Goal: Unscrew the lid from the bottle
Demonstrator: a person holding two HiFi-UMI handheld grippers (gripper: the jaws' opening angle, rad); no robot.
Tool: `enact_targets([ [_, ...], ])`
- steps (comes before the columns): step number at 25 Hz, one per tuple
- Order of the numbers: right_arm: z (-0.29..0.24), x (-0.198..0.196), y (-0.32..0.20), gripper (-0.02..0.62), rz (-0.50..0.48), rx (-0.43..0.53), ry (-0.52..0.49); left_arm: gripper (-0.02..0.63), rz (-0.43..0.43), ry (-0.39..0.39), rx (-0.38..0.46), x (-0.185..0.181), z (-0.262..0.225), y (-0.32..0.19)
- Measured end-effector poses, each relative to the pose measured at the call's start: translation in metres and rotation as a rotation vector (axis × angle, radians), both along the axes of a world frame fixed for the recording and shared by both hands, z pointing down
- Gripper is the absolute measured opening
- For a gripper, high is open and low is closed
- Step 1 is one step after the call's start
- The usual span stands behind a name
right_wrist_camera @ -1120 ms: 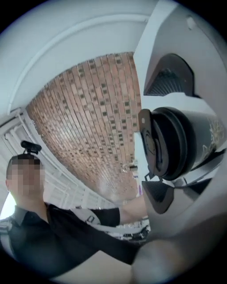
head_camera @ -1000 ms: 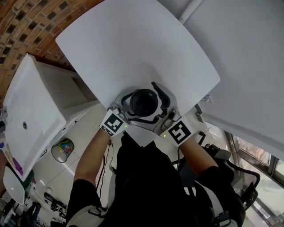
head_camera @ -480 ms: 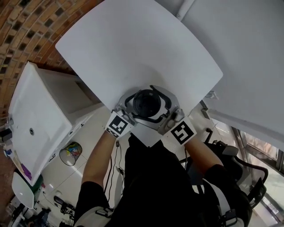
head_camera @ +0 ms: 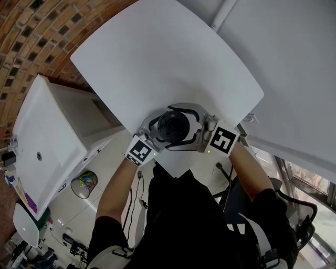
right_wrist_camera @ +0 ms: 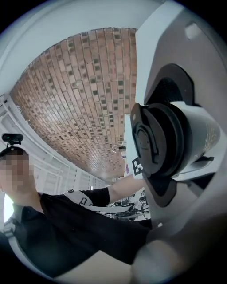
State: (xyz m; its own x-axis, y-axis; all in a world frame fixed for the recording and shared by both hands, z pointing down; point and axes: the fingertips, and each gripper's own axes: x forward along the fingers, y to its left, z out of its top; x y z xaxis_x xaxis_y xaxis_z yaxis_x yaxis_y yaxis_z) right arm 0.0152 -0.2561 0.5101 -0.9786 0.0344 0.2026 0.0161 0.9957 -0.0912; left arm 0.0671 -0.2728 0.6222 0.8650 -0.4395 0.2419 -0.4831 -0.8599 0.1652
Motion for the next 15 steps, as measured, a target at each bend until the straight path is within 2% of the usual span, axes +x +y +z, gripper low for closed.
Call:
enact_targets([
  [2, 0.004, 0.001, -0.002, 0.465, 0.026, -0.016, 0.024, 0.391, -0.008, 0.003, -0.003, 0.000, 0.000, -0.001],
  [3, 0.004, 0.004, -0.005, 0.480, 0.070, -0.014, 0.020, 0.391, -0.012, 0.005, -0.006, 0.000, 0.000, -0.001],
  [4, 0.001, 0.006, -0.008, 0.493, 0.138, -0.013, -0.003, 0.391, -0.014, 0.007, -0.008, 0.000, 0.000, -0.001],
  [7, -0.020, 0.012, -0.020, 0.497, 0.419, -0.025, -0.149, 0.391, -0.018, 0.010, -0.008, 0.001, 0.000, -0.002],
  [8, -0.022, 0.012, -0.020, 0.497, 0.491, -0.017, -0.160, 0.391, -0.020, 0.011, -0.008, 0.001, 0.000, -0.002],
  [10, -0.012, 0.013, -0.013, 0.497, 0.567, 0.018, -0.080, 0.391, -0.025, 0.013, -0.007, 0.000, 0.000, -0.002],
  [12, 0.001, 0.012, -0.007, 0.495, 0.596, 0.059, 0.022, 0.391, -0.026, 0.013, -0.008, 0.000, 0.000, -0.001],
  [15, -0.003, 0.009, -0.014, 0.491, 0.653, 0.088, 0.008, 0.391, -0.023, 0.014, -0.012, 0.001, 0.000, -0.001],
])
